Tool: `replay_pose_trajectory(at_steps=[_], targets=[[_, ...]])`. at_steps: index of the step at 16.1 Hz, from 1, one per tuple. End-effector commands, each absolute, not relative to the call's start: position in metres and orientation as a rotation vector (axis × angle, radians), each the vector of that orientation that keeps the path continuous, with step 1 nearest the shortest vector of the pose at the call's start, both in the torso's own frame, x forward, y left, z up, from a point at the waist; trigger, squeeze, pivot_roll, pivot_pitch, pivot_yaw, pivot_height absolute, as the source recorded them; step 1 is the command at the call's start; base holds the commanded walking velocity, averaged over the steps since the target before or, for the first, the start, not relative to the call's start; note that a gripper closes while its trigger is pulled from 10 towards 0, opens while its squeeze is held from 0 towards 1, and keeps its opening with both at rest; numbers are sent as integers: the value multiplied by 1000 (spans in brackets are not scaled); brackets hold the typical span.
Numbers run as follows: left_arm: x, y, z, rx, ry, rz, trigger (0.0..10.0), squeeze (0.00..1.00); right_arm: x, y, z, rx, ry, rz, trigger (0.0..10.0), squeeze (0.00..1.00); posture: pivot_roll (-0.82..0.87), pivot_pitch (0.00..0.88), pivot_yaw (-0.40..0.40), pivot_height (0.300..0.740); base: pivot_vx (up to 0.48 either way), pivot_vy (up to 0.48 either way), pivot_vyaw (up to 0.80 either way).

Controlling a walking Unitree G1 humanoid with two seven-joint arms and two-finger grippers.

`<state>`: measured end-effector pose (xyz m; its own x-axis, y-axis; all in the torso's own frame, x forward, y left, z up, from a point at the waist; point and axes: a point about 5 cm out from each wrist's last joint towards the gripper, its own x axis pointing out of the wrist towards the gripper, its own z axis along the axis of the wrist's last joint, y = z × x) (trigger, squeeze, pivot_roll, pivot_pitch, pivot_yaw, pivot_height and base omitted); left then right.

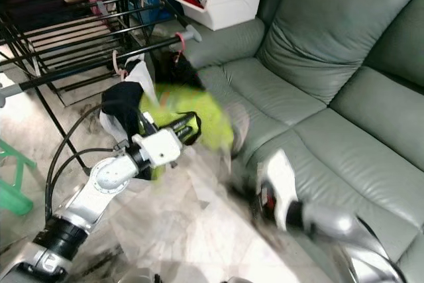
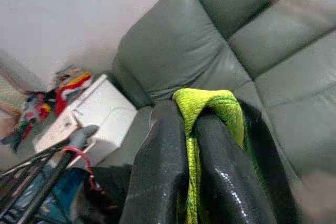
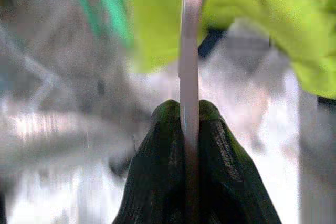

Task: Hang hanger

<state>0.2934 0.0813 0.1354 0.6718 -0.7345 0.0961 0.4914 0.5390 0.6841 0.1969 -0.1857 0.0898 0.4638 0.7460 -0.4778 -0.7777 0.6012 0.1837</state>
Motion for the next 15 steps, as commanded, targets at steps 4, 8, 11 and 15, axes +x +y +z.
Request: replay_pose_trajectory(at_steps=[4,8,11,15], targets=[[300,88,144,705,-420,-724,10000,0,173,-218,75,-365,723,1013,10000,0,-83,0,8,740,0,0,0],[302,97,143,729,-411,-722,10000,0,171,-234,68,-518,772,1010,10000,0,-84,0,7,740,0,0,0],[301,101,147,723,-428,-743,10000,0,195,-232,67,-492,642,823,10000,0,-73,0,11,740,0,0,0],[300,106,145,728,-417,-749,10000,0,238,-249,84,-313,402,366,10000,0,-71,0,15,740,0,0,0]])
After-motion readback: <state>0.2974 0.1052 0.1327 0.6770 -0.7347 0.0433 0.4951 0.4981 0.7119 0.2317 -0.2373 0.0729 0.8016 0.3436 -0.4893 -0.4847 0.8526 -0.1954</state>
